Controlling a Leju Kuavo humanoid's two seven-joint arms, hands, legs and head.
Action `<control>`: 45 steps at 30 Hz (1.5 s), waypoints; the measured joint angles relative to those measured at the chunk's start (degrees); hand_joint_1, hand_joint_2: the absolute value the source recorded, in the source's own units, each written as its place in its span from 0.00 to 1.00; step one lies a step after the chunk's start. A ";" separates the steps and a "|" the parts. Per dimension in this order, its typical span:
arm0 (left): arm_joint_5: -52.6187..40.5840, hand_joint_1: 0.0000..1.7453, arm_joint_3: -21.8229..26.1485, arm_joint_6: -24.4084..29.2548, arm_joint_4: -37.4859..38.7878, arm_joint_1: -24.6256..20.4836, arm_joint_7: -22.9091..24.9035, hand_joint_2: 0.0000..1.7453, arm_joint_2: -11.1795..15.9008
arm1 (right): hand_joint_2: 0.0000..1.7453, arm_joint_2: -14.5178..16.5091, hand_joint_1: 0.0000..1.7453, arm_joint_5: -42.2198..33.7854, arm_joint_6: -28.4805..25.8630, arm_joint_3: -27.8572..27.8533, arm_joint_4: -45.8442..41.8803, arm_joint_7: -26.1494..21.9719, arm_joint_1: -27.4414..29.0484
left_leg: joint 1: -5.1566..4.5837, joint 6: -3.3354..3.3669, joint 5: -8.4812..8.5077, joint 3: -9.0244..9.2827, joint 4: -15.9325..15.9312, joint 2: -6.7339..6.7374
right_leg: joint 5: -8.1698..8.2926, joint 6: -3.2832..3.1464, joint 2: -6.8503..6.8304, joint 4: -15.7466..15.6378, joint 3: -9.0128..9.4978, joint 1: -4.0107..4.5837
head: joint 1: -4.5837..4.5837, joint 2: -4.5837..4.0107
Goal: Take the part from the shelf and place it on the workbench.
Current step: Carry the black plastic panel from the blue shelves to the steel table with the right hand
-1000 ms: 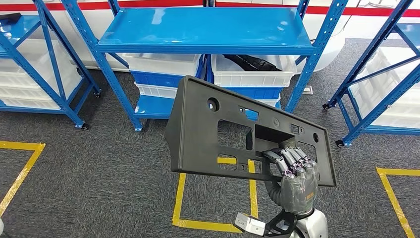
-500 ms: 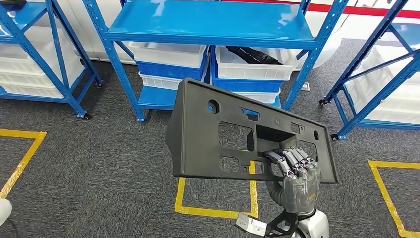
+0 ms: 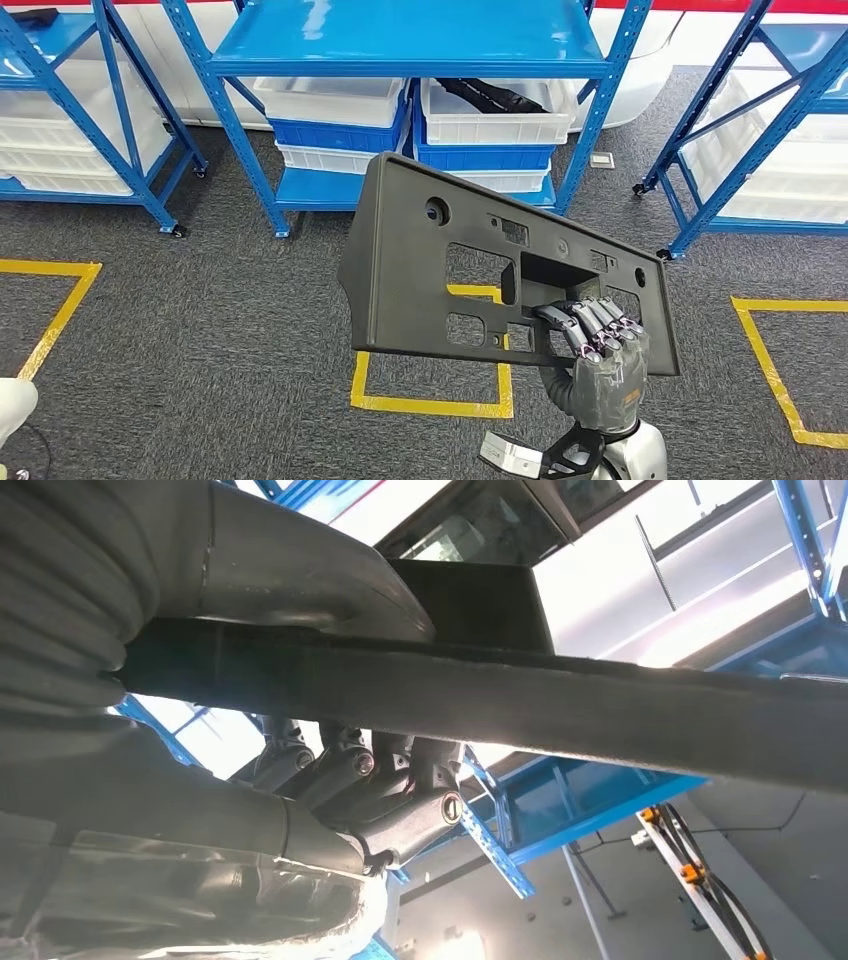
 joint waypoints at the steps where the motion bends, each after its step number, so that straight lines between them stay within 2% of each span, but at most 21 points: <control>1: -0.02 0.00 0.00 0.04 0.00 0.00 -0.01 1.00 0.00 | 1.00 0.03 1.00 -0.09 0.00 -0.13 0.00 -0.08 0.01 | 0.10 -0.06 0.92 1.09 -0.08 -0.03 | 0.36 0.17 0.01 0.26 -0.64 0.00 | -0.01 0.00; 3: -0.05 0.00 0.00 0.05 0.00 -0.04 -0.03 1.00 0.01 | 1.00 0.06 1.00 -0.19 0.00 -0.40 0.00 -0.13 0.01 | 0.26 0.07 3.50 6.17 -6.50 -0.06 | 0.79 0.57 0.02 0.97 -1.77 -0.04 | -0.02 0.00; 5: -0.05 0.00 0.00 0.04 0.00 -0.12 -0.09 1.00 0.01 | 1.00 0.07 1.00 -0.20 0.00 -0.60 0.00 -0.18 -0.05 | 0.14 0.56 4.08 10.76 -13.66 -0.22 | 1.16 1.16 -0.02 1.49 -2.49 0.11 | 0.03 0.00; 6: -0.05 0.00 0.00 0.05 0.00 -0.13 -0.12 1.00 0.01 | 1.00 0.10 1.00 -0.19 0.00 -0.64 0.00 -0.28 -0.11 | -0.03 0.88 3.85 11.64 -15.37 -0.30 | 1.40 1.54 -0.06 1.58 -2.71 0.17 | 0.03 0.00; 10: -0.05 0.00 0.00 0.04 0.00 -0.18 -0.20 1.00 -0.08 | 1.00 0.28 1.00 -0.26 0.00 -0.78 0.00 -0.73 -0.24 | -0.33 2.85 5.35 10.76 -16.46 -0.04 | 1.27 3.00 -0.01 2.48 -4.06 0.28 | 0.13 0.00; 13: -0.07 0.00 0.00 0.05 0.00 -0.25 -0.28 1.00 -0.15 | 1.00 0.31 1.00 -0.48 0.00 -0.97 0.00 -1.05 -0.26 | -0.26 3.96 7.09 8.95 -16.91 0.28 | -4.96 2.15 0.16 11.64 -7.92 0.18 | 0.35 0.00; 15: -0.05 0.00 0.01 0.10 0.00 -0.21 -0.39 1.00 -0.12 | 1.00 0.17 1.00 -1.64 0.00 -1.00 0.10 -0.76 -0.14 | -0.31 3.93 7.99 7.60 -16.87 0.59 | -7.45 2.47 0.17 18.42 -9.85 0.14 | 0.43 0.00; 17: -0.05 0.00 0.02 0.20 0.00 -0.15 -0.46 1.00 -0.14 | 1.00 -0.38 1.00 -4.57 0.00 -0.78 0.38 0.49 -0.12 | -0.32 3.72 8.78 6.53 -16.81 1.13 | -5.83 3.69 0.05 17.50 -7.83 0.06 | 0.49 0.01; 19: -0.05 0.00 0.02 0.47 0.00 -0.11 -0.57 1.00 -0.18 | 1.00 -1.13 1.00 -7.03 0.00 -0.56 0.61 1.48 -0.31 | -0.45 3.29 9.37 5.84 -16.56 1.74 | -3.35 4.48 -1.33 9.28 -2.09 0.02 | 0.56 0.01; 21: -0.05 0.00 0.02 0.93 0.00 -0.04 -0.82 1.00 -0.16 | 1.00 -1.58 1.00 -7.84 0.00 -0.47 0.70 1.62 -0.61 | -0.80 2.74 9.73 5.43 -16.03 2.62 | -2.78 4.02 -2.74 2.08 2.14 0.36 | 0.59 0.00; 25: -0.12 0.00 0.03 1.54 0.00 -0.08 -1.21 1.00 0.03 | 1.00 -2.17 1.00 -8.49 0.00 -0.45 0.94 1.43 -0.71 | -0.59 1.57 9.32 4.91 -14.90 3.54 | -2.32 1.88 -1.36 0.34 1.82 0.07 | 0.32 0.00; 27: -0.35 0.00 0.03 2.19 0.01 -0.03 -1.34 1.00 0.09 | 1.00 -2.36 1.00 -8.53 0.00 -0.45 1.05 1.33 -0.77 | -0.32 0.92 5.69 3.28 -10.72 1.70 | -1.56 0.61 -0.64 0.32 1.41 -0.22 | 0.25 0.00; 29: -0.59 0.00 0.02 4.48 0.02 0.05 -1.91 1.00 0.10 | 1.00 -2.46 1.00 -8.39 0.00 -0.45 1.25 1.30 -0.74 | -0.30 0.64 1.08 0.56 -3.16 0.29 | -0.90 -0.04 0.17 0.41 0.77 0.00 | 0.17 0.00; 31: -0.63 0.00 0.04 7.44 0.02 0.10 -3.25 1.00 0.28 | 1.00 -2.54 1.00 -8.02 0.00 -0.51 1.40 1.28 -0.50 | -0.30 0.67 0.01 -0.36 0.89 -0.02 | -0.37 -0.13 1.28 0.57 0.13 0.21 | 0.17 0.00; 33: -0.61 0.00 0.06 8.62 0.01 0.17 -5.03 1.00 0.64 | 1.00 -2.59 1.00 -7.64 0.00 -0.59 1.42 1.26 -0.23 | -0.30 1.12 3.13 2.93 -3.76 -0.60 | -0.11 0.02 2.50 0.67 -0.10 0.32 | 0.15 0.00; 35: -0.58 0.00 0.10 8.63 -0.02 0.22 -6.14 1.00 1.13 | 1.00 -2.58 1.00 -7.30 0.00 -0.62 1.42 1.27 -0.20 | -0.26 1.93 5.81 7.66 -11.75 -2.99 | 0.09 0.35 3.63 0.73 -0.31 0.34 | 0.24 0.00; 37: -0.57 0.00 0.18 8.16 -0.03 0.29 -6.39 1.00 1.46 | 1.00 -2.52 1.00 -6.71 0.00 -0.64 1.42 1.62 -0.33 | -0.42 2.45 6.20 9.68 -15.50 -4.47 | 0.48 0.98 4.73 0.75 -0.78 0.13 | 0.18 0.00; 39: -0.67 0.00 0.23 6.62 -0.02 0.25 -6.46 1.00 1.58 | 1.00 -2.47 1.00 -5.99 0.00 -0.65 1.37 2.38 -0.43 | -0.52 2.70 6.38 9.76 -16.36 -3.26 | 0.91 1.75 5.80 0.73 -1.49 0.12 | 0.05 0.00; 41: -0.93 0.00 0.21 4.73 -0.02 0.07 -6.51 1.00 1.57 | 1.00 -2.50 1.00 -5.27 0.00 -0.62 1.27 3.35 -0.63 | -0.32 3.22 6.89 9.81 -17.40 -1.69 | 0.04 2.02 4.68 2.49 -3.04 0.43 | 0.20 0.00; 43: -1.20 0.00 0.20 3.54 -0.02 0.04 -6.46 1.00 1.46 | 1.00 -2.56 1.00 -4.45 0.00 -0.58 1.17 4.27 -1.00 | -0.25 3.61 7.27 9.65 -17.87 -0.11 | -2.85 1.79 2.25 8.63 -6.23 0.43 | 0.47 0.01; 45: -1.32 0.00 0.20 2.71 -0.02 0.10 -6.33 1.00 1.38 | 1.00 -2.59 1.00 -3.54 0.00 -0.57 1.13 5.07 -1.09 | -0.30 3.66 7.33 9.38 -17.83 1.51 | -5.53 2.00 1.23 16.03 -9.68 0.16 | 0.67 0.01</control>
